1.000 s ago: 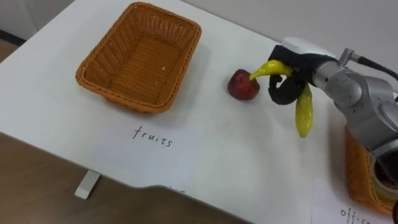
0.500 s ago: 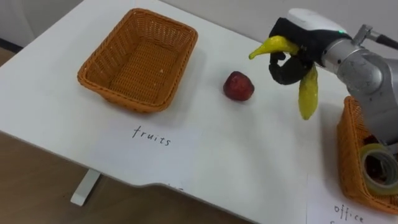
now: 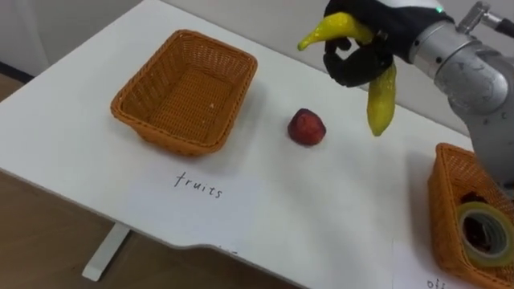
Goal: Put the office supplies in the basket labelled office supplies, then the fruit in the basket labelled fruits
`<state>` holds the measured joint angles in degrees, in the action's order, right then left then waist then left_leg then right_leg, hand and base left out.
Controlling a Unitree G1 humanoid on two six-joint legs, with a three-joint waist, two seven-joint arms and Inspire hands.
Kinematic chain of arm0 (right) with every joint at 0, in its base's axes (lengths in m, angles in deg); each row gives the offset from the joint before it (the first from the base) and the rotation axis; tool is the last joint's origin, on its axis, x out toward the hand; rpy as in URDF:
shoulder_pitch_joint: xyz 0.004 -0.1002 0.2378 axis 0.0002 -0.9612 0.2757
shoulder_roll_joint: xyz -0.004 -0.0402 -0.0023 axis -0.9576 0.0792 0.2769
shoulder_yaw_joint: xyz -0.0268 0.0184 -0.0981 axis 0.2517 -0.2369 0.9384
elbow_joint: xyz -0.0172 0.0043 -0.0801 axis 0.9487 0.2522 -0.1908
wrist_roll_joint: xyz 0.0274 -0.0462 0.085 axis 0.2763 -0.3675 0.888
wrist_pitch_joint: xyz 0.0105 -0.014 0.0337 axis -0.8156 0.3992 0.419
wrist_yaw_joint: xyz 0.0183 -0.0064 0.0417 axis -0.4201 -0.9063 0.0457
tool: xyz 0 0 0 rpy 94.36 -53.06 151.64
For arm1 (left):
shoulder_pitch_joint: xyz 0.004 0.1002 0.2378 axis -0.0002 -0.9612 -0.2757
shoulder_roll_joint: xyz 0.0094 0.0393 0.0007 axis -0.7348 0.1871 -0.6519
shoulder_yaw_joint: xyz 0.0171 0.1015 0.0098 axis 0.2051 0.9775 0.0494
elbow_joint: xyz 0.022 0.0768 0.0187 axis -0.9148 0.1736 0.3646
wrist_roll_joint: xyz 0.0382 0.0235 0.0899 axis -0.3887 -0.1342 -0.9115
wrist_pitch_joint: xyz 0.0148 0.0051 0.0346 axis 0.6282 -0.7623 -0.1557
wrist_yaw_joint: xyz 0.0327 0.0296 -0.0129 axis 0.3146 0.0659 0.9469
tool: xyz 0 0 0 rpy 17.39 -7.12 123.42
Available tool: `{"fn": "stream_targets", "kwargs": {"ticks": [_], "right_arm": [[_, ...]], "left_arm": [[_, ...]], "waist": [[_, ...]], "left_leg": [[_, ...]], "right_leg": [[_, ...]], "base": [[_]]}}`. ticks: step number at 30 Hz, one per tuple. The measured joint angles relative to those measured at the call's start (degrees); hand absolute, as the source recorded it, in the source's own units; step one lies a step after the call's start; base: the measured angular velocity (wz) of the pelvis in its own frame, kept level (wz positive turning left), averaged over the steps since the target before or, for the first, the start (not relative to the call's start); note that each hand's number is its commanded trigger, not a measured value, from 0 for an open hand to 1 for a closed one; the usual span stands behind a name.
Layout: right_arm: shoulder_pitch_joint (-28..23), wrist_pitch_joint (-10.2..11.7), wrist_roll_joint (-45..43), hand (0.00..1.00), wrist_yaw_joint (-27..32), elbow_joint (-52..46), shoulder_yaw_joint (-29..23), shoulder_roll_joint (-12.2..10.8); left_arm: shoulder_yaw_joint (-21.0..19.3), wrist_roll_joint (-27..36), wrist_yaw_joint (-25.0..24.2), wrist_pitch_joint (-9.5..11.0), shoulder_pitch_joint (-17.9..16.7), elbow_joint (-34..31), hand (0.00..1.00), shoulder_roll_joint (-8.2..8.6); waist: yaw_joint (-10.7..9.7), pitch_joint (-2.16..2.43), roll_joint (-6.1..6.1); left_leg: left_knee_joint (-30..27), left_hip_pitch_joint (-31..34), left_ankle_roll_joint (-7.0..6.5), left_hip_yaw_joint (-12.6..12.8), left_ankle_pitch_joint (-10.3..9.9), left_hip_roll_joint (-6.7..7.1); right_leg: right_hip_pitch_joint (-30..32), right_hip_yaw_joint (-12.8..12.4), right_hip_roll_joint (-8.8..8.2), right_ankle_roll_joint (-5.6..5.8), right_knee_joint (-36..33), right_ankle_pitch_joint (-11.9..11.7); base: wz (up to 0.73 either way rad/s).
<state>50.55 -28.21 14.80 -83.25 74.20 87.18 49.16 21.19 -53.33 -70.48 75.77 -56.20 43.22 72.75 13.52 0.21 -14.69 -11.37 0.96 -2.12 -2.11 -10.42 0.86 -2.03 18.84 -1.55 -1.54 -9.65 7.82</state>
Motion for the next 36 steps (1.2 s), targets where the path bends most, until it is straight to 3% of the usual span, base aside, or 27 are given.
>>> {"fn": "stream_targets", "kwargs": {"ticks": [2,4,5,8,12,17,26,28,32,33,34,35,36], "right_arm": [[0.0,-0.5,-0.3,1.0,-0.1,0.0,0.1,-0.3],[0.6,-1.0,-0.3,1.0,-0.7,0.1,1.3,-0.3],[1.0,-1.3,-0.3,1.0,-0.9,0.2,2.0,-0.3],[5.3,-1.9,-0.6,1.0,-1.3,3.1,7.3,-1.2],[7.2,-2.8,-0.7,1.0,-1.3,5.0,8.7,-3.1],[9.3,-3.1,-0.7,1.0,-0.1,10.3,9.1,-5.0],[10.2,-2.4,0.0,0.98,1.0,16.3,11.2,-8.1],[10.6,-2.5,1.9,0.95,1.1,18.6,11.3,-9.0],[11.3,-2.5,3.9,0.94,1.6,19.7,11.3,-9.0],[11.5,-2.5,4.6,0.91,2.0,19.9,11.3,-9.0],[11.8,-2.5,5.2,0.81,2.2,20.2,11.3,-9.0],[12.0,-2.5,5.4,0.77,2.3,20.3,11.3,-9.0],[12.2,-2.6,5.6,0.58,2.7,20.4,11.3,-9.0]], "left_arm": [[0.0,-0.1,0.0,-0.5,0.2,-0.3,0.0,0.39],[0.0,-0.6,-0.3,-0.7,0.1,-1.4,0.0,0.84],[0.0,-0.9,-0.4,-0.8,0.2,-1.6,0.0,0.94],[0.1,-1.2,-1.4,-1.2,0.4,-2.9,0.0,0.91],[0.2,-1.1,-1.6,-1.4,0.2,-4.2,0.0,0.86],[0.2,-0.2,-1.6,-1.4,0.2,-4.2,0.0,0.73],[0.3,-0.1,-1.4,-1.4,0.2,-4.1,0.0,0.74],[1.2,-0.1,-1.0,-1.6,0.2,-4.2,0.0,0.9],[1.3,-0.1,-0.9,-1.9,0.1,-4.2,0.0,0.93],[1.3,-0.1,-0.9,-2.0,-0.1,-4.3,0.0,0.99],[1.3,-0.3,-0.9,-2.2,-0.5,-5.0,0.0,1.06],[1.3,-0.4,-0.9,-2.3,-0.7,-5.4,0.0,1.07],[1.2,-0.4,-0.9,-2.5,-1.1,-5.9,0.0,1.05]], "waist": [[0.6,-0.18,0.12],[1.9,-1.02,0.19],[2.3,-1.14,0.18],[2.8,-1.06,-0.19],[3.9,-0.93,-1.13],[5.9,-1.2,-2.51],[8.8,-1.54,-2.08],[9.6,-1.83,-1.72],[10.2,-2.04,-1.5],[10.4,-2.03,-1.5],[10.5,-2.02,-1.53],[10.5,-1.99,-1.56],[10.5,-1.97,-1.59]], "left_leg": [[0.0,0.1,0.01,-0.2,0.0,0.04],[0.0,0.5,0.13,-0.4,0.1,0.12],[0.0,0.6,0.14,-0.4,0.1,0.14],[0.0,2.4,0.45,-1.7,0.7,0.73],[-0.2,3.3,0.49,-3.2,1.1,0.81],[-0.2,3.5,0.41,-4.6,1.1,0.84],[0.1,2.4,0.14,-5.4,0.9,1.16],[0.1,2.5,0.15,-5.4,1.0,1.15],[0.0,2.8,0.3,-6.0,1.0,1.53],[0.0,2.8,0.32,-6.1,1.1,1.53],[0.0,2.9,0.33,-6.2,1.1,1.53],[-0.1,2.9,0.32,-6.2,1.1,1.54],[-0.2,3.1,0.32,-6.5,1.1,1.6]], "right_leg": [[0.0,0.1,-0.05,0.0,0.0,0.0],[0.3,0.1,-0.07,0.0,0.0,0.0],[0.4,0.0,-0.06,0.0,0.0,0.0],[1.8,0.6,-0.07,-0.02,0.0,0.0],[2.0,2.8,-0.15,-0.02,0.1,0.0],[1.6,3.9,-0.31,-0.01,0.1,0.0],[0.0,3.1,-0.37,0.24,1.0,0.2],[0.0,3.2,-0.36,0.25,1.0,0.2],[0.1,3.7,-0.33,0.35,1.1,0.2],[0.1,3.9,-0.33,0.41,1.1,0.3],[0.1,4.1,-0.33,0.42,1.1,0.3],[0.1,4.3,-0.34,0.42,1.1,0.3],[0.1,4.9,-0.37,0.42,1.1,0.3]], "base": [[0.06],[0.02],[0.0],[0.17],[0.26],[0.18],[0.04],[0.0],[0.06],[0.05],[0.05],[0.08],[0.1]]}}
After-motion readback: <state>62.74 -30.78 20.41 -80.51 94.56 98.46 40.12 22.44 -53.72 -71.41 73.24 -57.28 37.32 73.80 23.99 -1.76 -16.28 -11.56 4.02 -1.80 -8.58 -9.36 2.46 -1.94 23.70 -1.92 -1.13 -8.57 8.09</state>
